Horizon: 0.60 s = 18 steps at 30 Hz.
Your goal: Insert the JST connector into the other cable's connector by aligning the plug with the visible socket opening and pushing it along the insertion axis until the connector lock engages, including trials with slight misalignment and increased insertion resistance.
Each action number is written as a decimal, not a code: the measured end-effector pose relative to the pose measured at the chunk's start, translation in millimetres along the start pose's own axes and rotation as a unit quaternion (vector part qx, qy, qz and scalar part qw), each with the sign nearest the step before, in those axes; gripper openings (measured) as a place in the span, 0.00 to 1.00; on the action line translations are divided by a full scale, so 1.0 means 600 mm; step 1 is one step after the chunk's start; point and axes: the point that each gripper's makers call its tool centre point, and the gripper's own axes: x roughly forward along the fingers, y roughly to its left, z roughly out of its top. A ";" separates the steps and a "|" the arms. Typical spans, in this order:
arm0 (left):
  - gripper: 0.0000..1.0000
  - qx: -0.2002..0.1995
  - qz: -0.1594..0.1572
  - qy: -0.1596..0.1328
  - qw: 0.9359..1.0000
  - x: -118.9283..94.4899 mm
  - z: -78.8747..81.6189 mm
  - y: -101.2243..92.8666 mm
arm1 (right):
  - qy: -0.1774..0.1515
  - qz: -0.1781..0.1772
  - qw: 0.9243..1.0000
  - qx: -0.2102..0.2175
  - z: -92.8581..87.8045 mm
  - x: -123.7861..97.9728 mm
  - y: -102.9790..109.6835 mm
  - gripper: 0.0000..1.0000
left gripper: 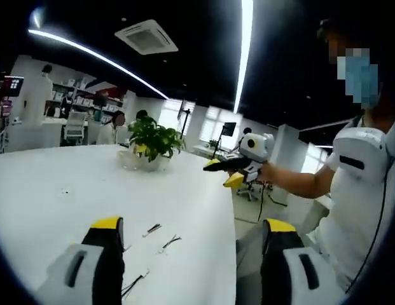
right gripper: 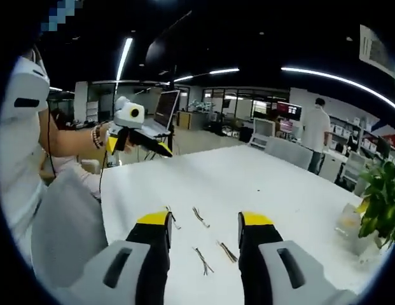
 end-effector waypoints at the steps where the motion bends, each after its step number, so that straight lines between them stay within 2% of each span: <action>1: 0.85 0.005 0.002 -0.001 1.000 0.004 0.000 0.007 | 0.003 0.006 1.000 -0.006 -0.005 0.006 -0.004 0.38; 3: 0.80 0.002 0.001 -0.008 1.000 0.013 0.000 0.022 | 0.005 0.021 1.000 -0.007 -0.010 0.017 -0.010 0.37; 5: 0.81 -0.009 -0.004 -0.017 1.000 0.022 0.000 0.031 | 0.007 0.035 0.999 -0.006 -0.016 0.029 -0.013 0.36; 7: 0.80 -0.006 -0.002 -0.022 1.000 0.033 -0.005 0.046 | 0.029 0.049 0.998 -0.014 -0.033 0.044 -0.018 0.34; 12: 0.67 0.024 -0.011 0.003 1.000 0.056 -0.034 0.068 | 0.063 0.073 0.995 -0.012 -0.077 0.078 -0.030 0.33; 15: 0.67 0.001 -0.002 0.013 1.000 0.068 -0.049 0.090 | 0.074 0.080 0.994 -0.012 -0.096 0.095 -0.038 0.33; 18: 0.66 0.004 -0.003 0.018 1.000 0.080 -0.062 0.106 | 0.073 0.088 0.993 -0.006 -0.104 0.112 -0.045 0.31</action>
